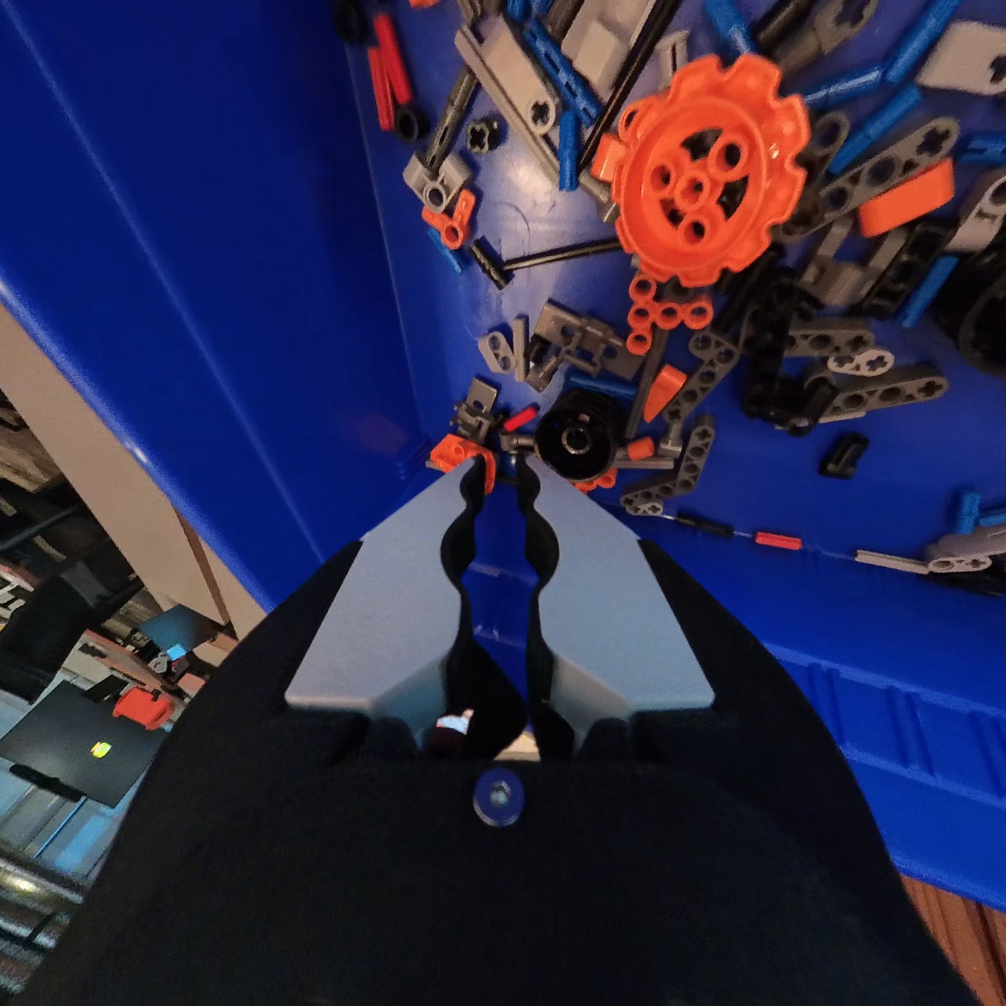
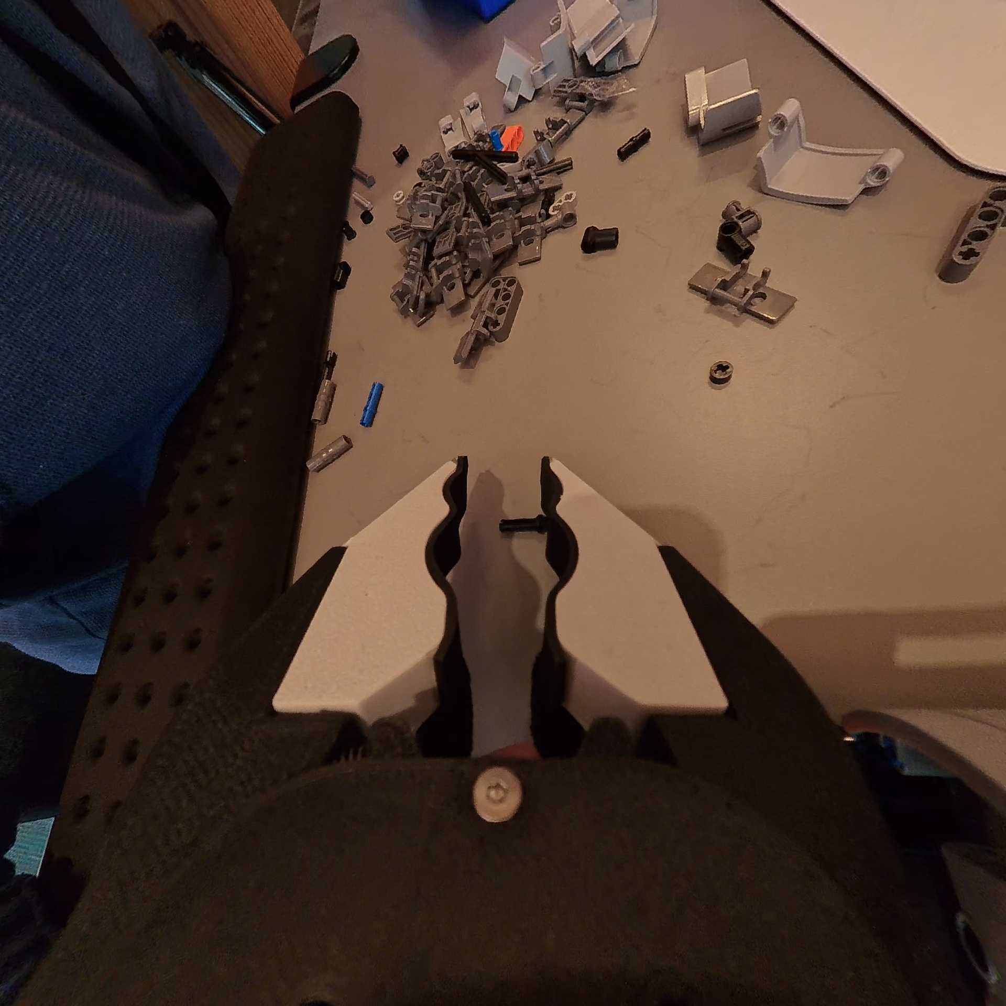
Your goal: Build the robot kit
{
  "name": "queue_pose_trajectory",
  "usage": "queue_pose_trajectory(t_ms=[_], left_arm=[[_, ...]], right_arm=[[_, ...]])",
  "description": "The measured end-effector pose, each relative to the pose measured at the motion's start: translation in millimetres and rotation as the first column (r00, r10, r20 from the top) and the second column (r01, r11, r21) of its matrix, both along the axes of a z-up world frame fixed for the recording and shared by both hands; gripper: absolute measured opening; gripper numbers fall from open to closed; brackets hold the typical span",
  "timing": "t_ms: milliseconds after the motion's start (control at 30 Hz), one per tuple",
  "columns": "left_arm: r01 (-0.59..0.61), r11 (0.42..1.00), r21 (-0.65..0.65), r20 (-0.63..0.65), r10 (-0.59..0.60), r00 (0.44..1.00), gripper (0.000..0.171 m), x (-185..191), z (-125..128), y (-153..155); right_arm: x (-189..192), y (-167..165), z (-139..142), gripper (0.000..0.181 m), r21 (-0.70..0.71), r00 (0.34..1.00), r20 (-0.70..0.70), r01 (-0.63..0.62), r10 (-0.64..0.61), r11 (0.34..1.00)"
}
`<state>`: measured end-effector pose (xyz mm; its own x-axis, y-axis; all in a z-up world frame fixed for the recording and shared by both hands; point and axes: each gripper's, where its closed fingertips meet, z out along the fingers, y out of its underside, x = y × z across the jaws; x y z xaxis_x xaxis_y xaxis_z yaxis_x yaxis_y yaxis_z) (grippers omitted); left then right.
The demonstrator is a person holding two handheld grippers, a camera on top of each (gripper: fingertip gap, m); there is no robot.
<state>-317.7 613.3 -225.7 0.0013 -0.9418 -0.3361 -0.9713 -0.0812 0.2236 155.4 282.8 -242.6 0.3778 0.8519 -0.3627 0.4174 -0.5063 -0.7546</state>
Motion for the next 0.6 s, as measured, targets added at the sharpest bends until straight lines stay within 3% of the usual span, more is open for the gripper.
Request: queue_pose_trajectory(t_ms=[233, 367, 467, 600], left_arm=[[-0.005, 0.992, -0.123, -0.012, 0.003, 1.000, 0.006, 0, -18, -23], [0.039, 0.955, -0.293, 0.030, -0.032, 0.999, 0.004, 6, -16, -61], [0.028, 0.971, -0.236, 0.096, -0.005, 0.995, 0.004, 13, -4, -49], [-0.030, 0.997, -0.077, 0.082, 0.036, 0.996, 0.006, 2, 5, -9]], right_arm=[[0, 0, 0, 0.024, 0.000, 1.000, -0.001, 0.001, -0.001, 1.000], [0, 0, 0, 0.025, 0.000, 1.000, -0.001, -0.001, 0.001, 1.000], [0, 0, 0, 0.025, 0.000, 1.000, -0.001, -0.002, 0.002, 1.000], [0, 0, 0, 0.025, 0.001, 1.000, 0.000, -0.002, 0.002, 1.000]])
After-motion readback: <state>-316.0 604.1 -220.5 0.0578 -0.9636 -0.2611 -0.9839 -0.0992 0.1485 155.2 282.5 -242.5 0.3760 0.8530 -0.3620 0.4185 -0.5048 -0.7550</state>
